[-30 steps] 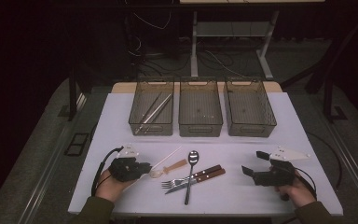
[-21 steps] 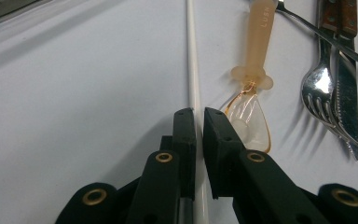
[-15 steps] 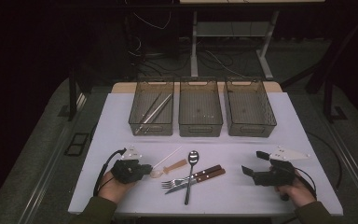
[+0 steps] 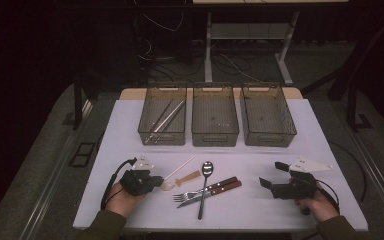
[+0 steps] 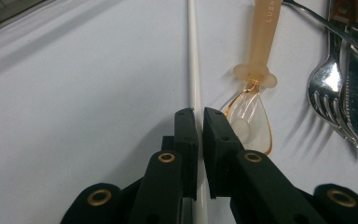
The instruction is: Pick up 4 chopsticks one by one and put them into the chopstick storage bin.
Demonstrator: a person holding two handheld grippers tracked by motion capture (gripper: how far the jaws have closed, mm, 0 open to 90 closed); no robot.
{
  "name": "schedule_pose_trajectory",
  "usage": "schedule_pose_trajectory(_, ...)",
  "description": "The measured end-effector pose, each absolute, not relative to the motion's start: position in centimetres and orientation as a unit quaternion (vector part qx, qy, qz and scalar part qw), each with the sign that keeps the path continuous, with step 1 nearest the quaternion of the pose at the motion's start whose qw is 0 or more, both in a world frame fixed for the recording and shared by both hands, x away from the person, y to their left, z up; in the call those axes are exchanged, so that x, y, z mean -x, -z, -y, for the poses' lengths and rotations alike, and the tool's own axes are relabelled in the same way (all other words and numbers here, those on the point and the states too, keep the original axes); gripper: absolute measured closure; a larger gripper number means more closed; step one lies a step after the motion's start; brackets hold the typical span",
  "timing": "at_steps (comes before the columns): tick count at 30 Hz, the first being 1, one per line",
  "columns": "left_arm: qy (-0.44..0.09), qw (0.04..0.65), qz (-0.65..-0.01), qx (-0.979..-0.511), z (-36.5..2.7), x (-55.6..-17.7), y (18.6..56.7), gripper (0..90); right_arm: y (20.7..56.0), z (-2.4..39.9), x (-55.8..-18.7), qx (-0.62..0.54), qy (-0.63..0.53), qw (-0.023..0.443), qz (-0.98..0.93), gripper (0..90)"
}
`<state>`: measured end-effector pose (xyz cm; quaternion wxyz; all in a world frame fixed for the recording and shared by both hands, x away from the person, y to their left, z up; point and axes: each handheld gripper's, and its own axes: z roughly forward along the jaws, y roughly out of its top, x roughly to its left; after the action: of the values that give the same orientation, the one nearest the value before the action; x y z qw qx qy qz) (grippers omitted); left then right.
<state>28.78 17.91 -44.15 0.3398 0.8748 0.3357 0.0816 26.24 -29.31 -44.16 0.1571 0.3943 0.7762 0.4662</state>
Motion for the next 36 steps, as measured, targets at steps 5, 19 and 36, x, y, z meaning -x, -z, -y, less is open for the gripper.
schedule_pose_trajectory(5, -0.08, 0.342, -0.342, -0.872, -18.3, -29.0, 43.9, 84.2, 44.1, 29.3, -26.3, -0.393, -0.467, 0.158, -0.776, 14.4)
schedule_pose_trajectory(19, -0.059, 0.354, -0.345, -0.867, -18.3, -29.3, 43.2, 84.4, 44.1, 29.4, -26.3, -0.392, -0.467, 0.159, -0.776, 14.4)
schedule_pose_trajectory(36, -0.064, 0.348, -0.343, -0.87, -17.8, -29.9, 43.3, 84.5, 44.1, 29.4, -26.3, -0.393, -0.467, 0.159, -0.776, 14.4)
